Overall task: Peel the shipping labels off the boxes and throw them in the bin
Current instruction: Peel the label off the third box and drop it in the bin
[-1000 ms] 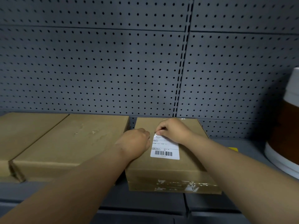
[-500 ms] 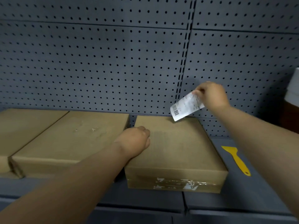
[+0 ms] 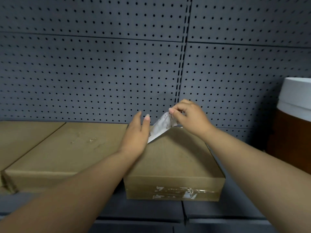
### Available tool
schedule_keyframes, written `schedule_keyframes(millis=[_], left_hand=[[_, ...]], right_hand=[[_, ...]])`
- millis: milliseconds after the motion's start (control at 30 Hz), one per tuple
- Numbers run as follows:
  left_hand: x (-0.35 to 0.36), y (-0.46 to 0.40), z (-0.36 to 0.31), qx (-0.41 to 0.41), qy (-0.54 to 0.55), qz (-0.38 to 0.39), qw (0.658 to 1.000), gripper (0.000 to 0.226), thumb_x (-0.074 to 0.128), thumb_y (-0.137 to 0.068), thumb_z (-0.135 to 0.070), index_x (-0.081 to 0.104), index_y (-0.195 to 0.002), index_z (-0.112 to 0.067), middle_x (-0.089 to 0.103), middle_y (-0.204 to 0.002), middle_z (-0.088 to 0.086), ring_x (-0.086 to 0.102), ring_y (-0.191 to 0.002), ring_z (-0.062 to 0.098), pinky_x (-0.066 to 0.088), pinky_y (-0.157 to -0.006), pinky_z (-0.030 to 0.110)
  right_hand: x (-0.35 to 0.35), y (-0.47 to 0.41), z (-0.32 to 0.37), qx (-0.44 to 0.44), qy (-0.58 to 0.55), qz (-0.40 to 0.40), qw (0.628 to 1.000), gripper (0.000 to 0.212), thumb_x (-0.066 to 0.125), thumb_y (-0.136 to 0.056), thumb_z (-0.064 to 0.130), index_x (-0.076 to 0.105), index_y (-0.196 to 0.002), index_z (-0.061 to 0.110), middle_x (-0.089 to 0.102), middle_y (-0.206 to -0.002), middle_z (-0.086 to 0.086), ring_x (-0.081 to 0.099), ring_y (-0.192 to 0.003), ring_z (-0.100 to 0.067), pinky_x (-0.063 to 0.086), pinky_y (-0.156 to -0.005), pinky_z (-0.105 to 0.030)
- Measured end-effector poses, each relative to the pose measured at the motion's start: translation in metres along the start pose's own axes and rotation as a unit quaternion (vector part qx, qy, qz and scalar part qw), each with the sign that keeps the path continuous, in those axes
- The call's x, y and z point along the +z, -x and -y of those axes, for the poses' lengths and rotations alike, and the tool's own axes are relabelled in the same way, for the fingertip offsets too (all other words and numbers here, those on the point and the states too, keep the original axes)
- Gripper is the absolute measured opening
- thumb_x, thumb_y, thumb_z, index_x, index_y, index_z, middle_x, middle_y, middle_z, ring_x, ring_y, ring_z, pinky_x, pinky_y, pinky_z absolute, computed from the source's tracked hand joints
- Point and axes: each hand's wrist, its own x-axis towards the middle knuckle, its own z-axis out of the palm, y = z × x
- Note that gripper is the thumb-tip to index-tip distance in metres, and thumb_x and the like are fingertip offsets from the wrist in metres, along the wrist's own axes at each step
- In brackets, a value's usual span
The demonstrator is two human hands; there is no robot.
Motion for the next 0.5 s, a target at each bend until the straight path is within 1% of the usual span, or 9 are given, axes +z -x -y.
schedule_keyframes(millis=[67,167,200,267,300,367,433,467,500], left_hand=[[0.003,-0.001,-0.010,0.028,0.035,0.000,0.999,0.056,0.023,-0.094,-0.054,0.021,-0.145,-0.030,0.029,-0.153,-0.005,0.027,-0.139,0.014,0.022,-0.107,0.029],[0.007,-0.004,-0.022,0.049,0.079,0.017,0.996,0.050,0.024,-0.095,-0.051,0.028,-0.142,-0.035,0.038,-0.146,-0.009,0.034,-0.134,0.010,0.023,-0.098,0.022],[0.008,-0.005,-0.024,0.048,0.094,0.015,0.994,0.048,0.024,-0.095,-0.050,0.032,-0.140,-0.034,0.045,-0.140,-0.009,0.038,-0.130,0.009,0.024,-0.095,0.022],[0.009,-0.006,-0.029,0.042,0.114,-0.002,0.993,0.047,0.025,-0.096,-0.050,0.047,-0.130,-0.027,0.057,-0.117,-0.007,0.049,-0.118,0.013,0.030,-0.087,0.023],[0.009,-0.006,-0.030,0.044,0.107,-0.009,0.993,0.048,0.024,-0.095,-0.051,0.054,-0.121,-0.022,0.061,-0.105,-0.002,0.054,-0.111,0.017,0.033,-0.082,0.026],[0.008,-0.007,-0.031,0.054,0.067,-0.014,0.996,0.052,0.023,-0.094,-0.055,0.058,-0.110,-0.021,0.064,-0.102,0.004,0.057,-0.099,0.020,0.040,-0.076,0.029],[0.004,-0.008,-0.031,0.064,0.008,-0.019,0.998,0.053,0.021,-0.091,-0.061,0.059,-0.106,-0.027,0.064,-0.106,0.000,0.055,-0.100,0.015,0.043,-0.082,0.033],[0.002,-0.009,-0.031,0.070,-0.027,-0.025,0.997,0.053,0.020,-0.089,-0.063,0.059,-0.099,-0.029,0.064,-0.102,0.000,0.055,-0.101,0.016,0.045,-0.085,0.037],[-0.001,-0.009,-0.033,0.075,-0.061,-0.034,0.995,0.052,0.019,-0.088,-0.065,0.058,-0.087,-0.030,0.063,-0.096,0.000,0.055,-0.099,0.019,0.046,-0.087,0.042]], right_hand=[[0.001,0.005,0.008,0.010,-0.052,0.005,0.999,0.026,0.051,-0.094,0.028,0.069,-0.082,0.013,0.051,-0.080,0.010,0.050,-0.084,-0.012,0.035,-0.077,-0.023],[0.004,0.012,0.017,0.013,-0.128,0.010,0.992,0.027,0.048,-0.096,0.024,0.072,-0.096,0.010,0.053,-0.087,0.002,0.052,-0.087,-0.013,0.040,-0.080,-0.024],[0.005,0.013,0.020,0.017,-0.155,0.011,0.988,0.028,0.047,-0.097,0.023,0.072,-0.101,0.011,0.053,-0.091,-0.001,0.053,-0.089,-0.014,0.040,-0.082,-0.022],[0.005,0.016,0.024,0.031,-0.201,0.008,0.979,0.030,0.045,-0.098,0.023,0.070,-0.108,0.010,0.052,-0.096,-0.004,0.053,-0.093,-0.012,0.038,-0.084,-0.015],[0.005,0.016,0.024,0.038,-0.210,0.006,0.977,0.031,0.043,-0.098,0.023,0.069,-0.111,0.010,0.052,-0.097,-0.004,0.052,-0.095,-0.012,0.036,-0.085,-0.012],[0.005,0.017,0.024,0.049,-0.212,0.011,0.976,0.034,0.041,-0.099,0.025,0.066,-0.117,0.011,0.050,-0.100,-0.003,0.052,-0.100,-0.011,0.034,-0.086,-0.006],[0.006,0.019,0.022,0.064,-0.223,0.026,0.972,0.036,0.039,-0.099,0.029,0.063,-0.122,0.013,0.050,-0.103,-0.002,0.051,-0.103,-0.009,0.034,-0.085,-0.002],[0.008,0.020,0.020,0.076,-0.232,0.034,0.969,0.038,0.038,-0.099,0.033,0.060,-0.125,0.016,0.051,-0.107,-0.001,0.050,-0.106,-0.007,0.034,-0.087,-0.002],[0.010,0.020,0.018,0.100,-0.246,0.037,0.963,0.041,0.036,-0.099,0.038,0.057,-0.128,0.019,0.053,-0.115,0.000,0.050,-0.112,-0.008,0.034,-0.093,-0.006]])
